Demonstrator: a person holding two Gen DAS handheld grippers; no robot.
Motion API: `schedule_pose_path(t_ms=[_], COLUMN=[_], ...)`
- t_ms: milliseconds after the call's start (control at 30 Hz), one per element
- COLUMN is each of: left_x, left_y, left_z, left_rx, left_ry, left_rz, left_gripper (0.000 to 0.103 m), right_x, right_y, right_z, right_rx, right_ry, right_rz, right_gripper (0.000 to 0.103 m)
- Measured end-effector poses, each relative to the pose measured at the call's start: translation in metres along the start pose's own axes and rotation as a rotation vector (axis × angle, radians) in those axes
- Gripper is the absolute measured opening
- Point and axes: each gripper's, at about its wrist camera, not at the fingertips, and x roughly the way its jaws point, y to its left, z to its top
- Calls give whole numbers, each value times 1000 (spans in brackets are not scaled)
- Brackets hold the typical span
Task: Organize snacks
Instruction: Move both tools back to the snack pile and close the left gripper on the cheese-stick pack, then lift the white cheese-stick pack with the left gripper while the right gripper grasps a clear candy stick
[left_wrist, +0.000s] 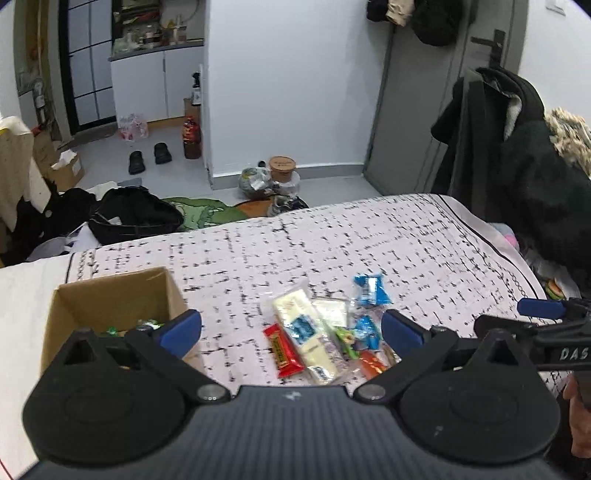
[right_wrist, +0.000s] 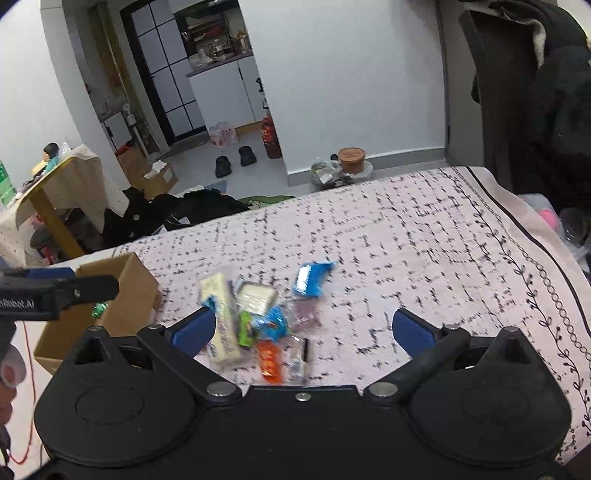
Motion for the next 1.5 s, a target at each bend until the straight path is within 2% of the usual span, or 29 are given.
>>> schedule_pose_path(t_ms=[100,233,433,567,733,833,900,1000,1133,1267,1500], left_x=[7,19,44,59,77,88,97,108,122,135,149], left_y=[-10,-21,-17,-15,-11,-7,-5,-3,-3,-11,-10], left_z=[0,-6,-11,-13,-16,-19,-21,-25,-30,-37,-42], left_rx=[10,34,-23,-67,-114,-144,-175,-209,-264,-234,-258], left_ry=[24,41,78,80,111,127,150,167,209,242,253], left_rz=[-35,-25,-16,-36,-41,-52,-44,-45,-47,-23,-6], left_gripper=[103,103,100,92,72,68,59,52,50,49,49], right_x=[4,11,32,47,65,73,78,87,98,108,122], right_y=[-8,-12,-9,-7,-11,-12,-12,-11,-8,-4,-4], right_z=[-5,-9,-15,-19,-23,-26,-26,-28,-28,-30,-34], right_rx=[8,11,6,18,58,67,67,73,70,66,109], right_ry=[12,30,95,131,167,178,188,201,220,233,257], right_rz=[10,35,79,98,79,75,70,64,51,44,8], right_gripper=[103,102,87,76,58,56,56,52,46,44,36])
